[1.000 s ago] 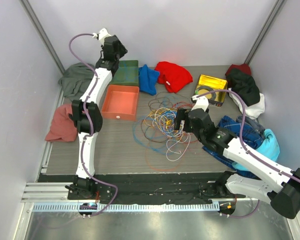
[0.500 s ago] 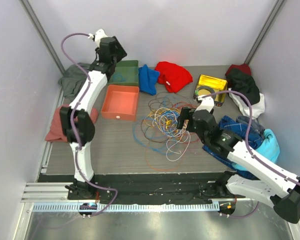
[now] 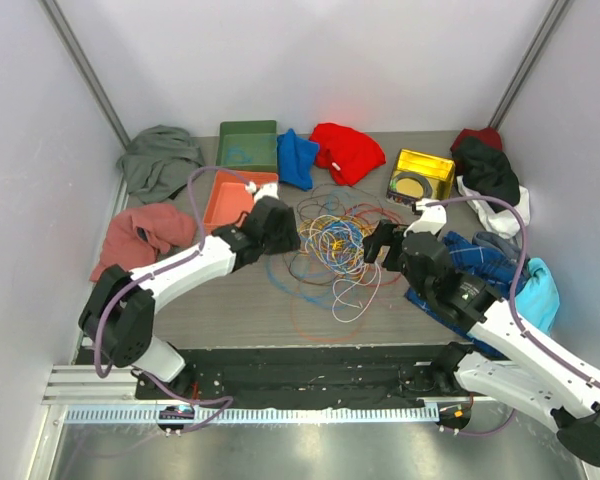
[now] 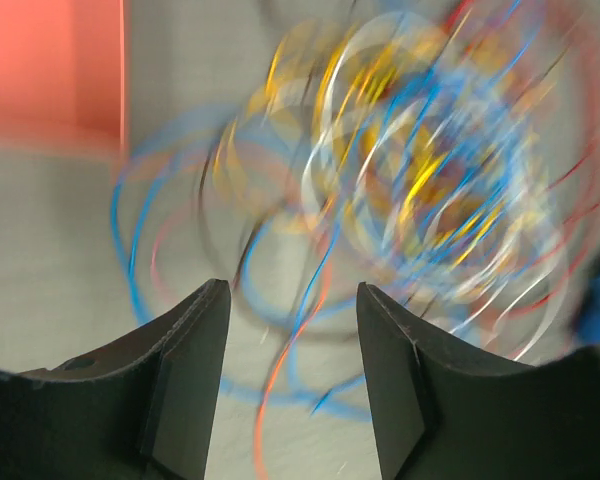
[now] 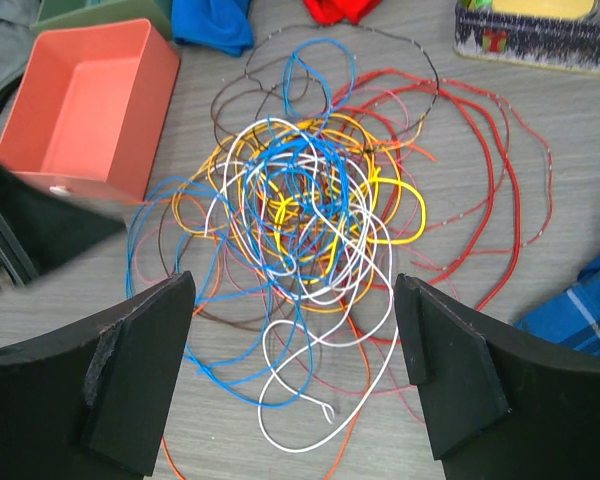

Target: Untangle the cables

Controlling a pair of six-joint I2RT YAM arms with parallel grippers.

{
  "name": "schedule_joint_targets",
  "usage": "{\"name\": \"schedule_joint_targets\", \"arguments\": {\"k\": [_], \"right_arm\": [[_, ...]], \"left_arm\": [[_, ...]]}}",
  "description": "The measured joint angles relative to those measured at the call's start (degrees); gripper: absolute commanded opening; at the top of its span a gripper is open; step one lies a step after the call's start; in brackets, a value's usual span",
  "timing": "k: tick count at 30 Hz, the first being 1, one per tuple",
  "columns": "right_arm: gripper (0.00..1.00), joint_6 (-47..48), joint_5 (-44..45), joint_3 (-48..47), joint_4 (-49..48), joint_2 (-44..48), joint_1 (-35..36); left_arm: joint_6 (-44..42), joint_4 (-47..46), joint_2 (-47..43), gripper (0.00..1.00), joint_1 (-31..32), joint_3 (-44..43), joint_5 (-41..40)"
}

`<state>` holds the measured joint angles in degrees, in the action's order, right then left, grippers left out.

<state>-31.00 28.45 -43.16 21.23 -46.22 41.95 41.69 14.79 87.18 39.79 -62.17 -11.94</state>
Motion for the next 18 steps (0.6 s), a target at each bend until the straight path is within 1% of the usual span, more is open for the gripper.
{"name": "schedule_joint_targets", "arguments": {"k": [3, 5, 9, 18], "right_arm": [[0.89, -1.0, -0.6, 1.2, 0.7, 1.0, 0.0], [0.89, -1.4, -0.8, 2.0, 0.8, 1.7, 0.0], [0.89, -2.4, -1.4, 3.9, 1.1, 3.0, 0.0], [0.89, -3.4, -2.2, 6.4, 2.0, 5.0, 0.0]], "left_arm": [[1.4, 2.2, -1.7, 0.61, 3.2, 6.2, 0.0], [1.8, 2.7, -3.2, 0.61, 6.0, 7.8, 0.0], [3.0, 1.3, -3.7, 0.61, 10.3, 8.1, 0.4], [3.6, 0.0, -1.3, 0.59, 14.2, 8.7, 0.7]]}}
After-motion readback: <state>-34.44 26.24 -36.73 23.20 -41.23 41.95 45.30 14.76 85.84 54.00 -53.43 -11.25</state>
